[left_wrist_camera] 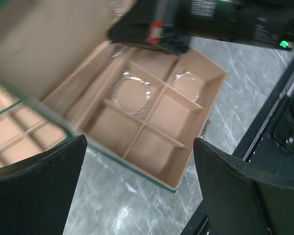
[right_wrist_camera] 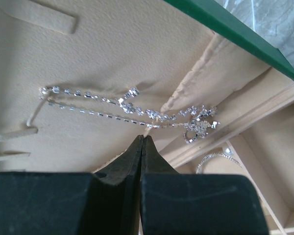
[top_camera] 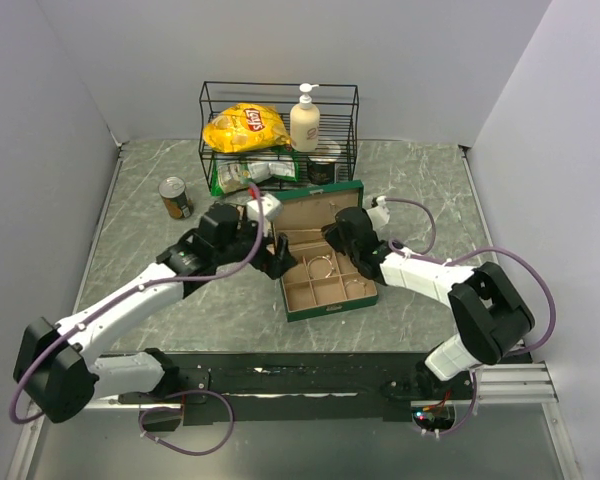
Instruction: Organize the mixed jewelry
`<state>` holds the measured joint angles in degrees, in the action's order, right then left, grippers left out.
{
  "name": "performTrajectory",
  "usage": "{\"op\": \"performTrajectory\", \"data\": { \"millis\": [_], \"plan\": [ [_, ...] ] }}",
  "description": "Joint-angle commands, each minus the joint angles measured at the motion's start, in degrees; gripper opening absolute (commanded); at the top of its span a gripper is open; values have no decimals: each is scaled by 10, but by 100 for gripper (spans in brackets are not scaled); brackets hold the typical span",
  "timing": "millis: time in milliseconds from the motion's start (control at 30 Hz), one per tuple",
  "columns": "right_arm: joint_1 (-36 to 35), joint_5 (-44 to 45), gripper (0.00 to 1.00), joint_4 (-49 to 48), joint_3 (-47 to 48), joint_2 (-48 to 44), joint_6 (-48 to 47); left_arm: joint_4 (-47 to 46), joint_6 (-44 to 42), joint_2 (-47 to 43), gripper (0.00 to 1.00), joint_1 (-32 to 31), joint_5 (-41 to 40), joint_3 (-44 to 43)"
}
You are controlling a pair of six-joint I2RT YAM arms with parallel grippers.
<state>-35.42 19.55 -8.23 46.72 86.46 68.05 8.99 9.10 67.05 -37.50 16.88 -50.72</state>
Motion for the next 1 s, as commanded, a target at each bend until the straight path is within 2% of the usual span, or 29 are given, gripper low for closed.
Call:
{"op": "performTrajectory", "data": {
  "millis": [0,233,467,533,967],
  "plan": [
    [5,-21,0,-33,-15,-34,-15,-70,-44,30,96,-52,-9,-33],
    [11,-42,0,-41,-30,-43,-27,-111,-113,109,96,-83,-38,-71],
    [22,-71,0,-51,-40,-42,-37,-197,-213,147,96,-90,-50,-45],
    [23,-75,0,-52,-42,-41,-38,-229,-225,156,96,-91,-59,-39],
    [33,-94,0,-65,-51,-38,-48,-291,-311,246,96,-95,-94,-44]
  ]
}}
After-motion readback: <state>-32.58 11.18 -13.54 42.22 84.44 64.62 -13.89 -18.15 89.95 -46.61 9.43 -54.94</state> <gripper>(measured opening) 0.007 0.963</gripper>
